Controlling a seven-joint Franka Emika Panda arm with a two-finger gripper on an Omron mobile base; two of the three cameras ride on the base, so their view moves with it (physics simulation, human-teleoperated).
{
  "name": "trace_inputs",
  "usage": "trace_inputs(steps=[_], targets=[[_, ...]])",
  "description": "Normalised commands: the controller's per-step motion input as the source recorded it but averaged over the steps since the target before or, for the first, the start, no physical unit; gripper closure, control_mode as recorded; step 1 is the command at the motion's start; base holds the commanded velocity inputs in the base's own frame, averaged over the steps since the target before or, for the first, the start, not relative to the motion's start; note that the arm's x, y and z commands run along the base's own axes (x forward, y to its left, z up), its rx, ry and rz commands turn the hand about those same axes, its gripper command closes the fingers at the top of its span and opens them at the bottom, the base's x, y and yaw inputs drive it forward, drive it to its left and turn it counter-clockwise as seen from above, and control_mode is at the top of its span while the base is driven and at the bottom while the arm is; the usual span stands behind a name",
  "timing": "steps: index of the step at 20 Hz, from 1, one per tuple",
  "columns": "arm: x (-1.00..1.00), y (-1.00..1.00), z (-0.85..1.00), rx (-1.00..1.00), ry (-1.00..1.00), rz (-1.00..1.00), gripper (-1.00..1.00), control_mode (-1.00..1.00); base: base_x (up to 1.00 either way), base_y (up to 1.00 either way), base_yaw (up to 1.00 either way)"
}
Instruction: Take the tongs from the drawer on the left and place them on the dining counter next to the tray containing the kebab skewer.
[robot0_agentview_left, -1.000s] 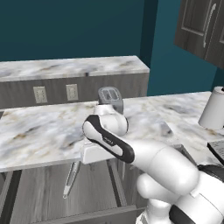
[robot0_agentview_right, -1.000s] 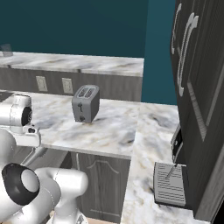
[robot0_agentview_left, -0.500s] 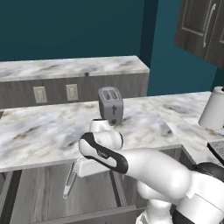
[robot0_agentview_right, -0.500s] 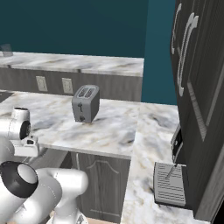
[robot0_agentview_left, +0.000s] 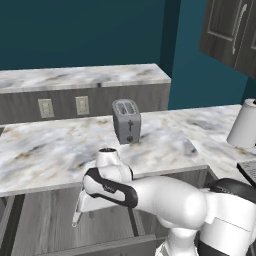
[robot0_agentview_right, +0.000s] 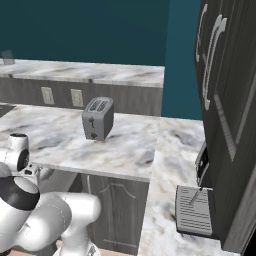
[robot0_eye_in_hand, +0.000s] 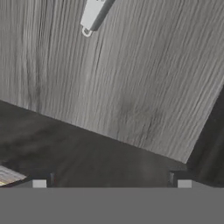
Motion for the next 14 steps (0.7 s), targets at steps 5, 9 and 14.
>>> trace_inputs(steps=[5, 9, 14], targets=[[0.0, 0.29, -0.36, 0.0, -0.1, -0.13, -1.0, -1.0, 0.0, 0.0, 0.0], [0.03, 0.29, -0.4, 0.0, -0.14, -0.12, -1.0, -1.0, 0.0, 0.0, 0.0], [0.03, 0.33, -0.23, 0.0, -0.17, -0.1, -1.0, -1.0, 0.0, 0.0, 0.0]])
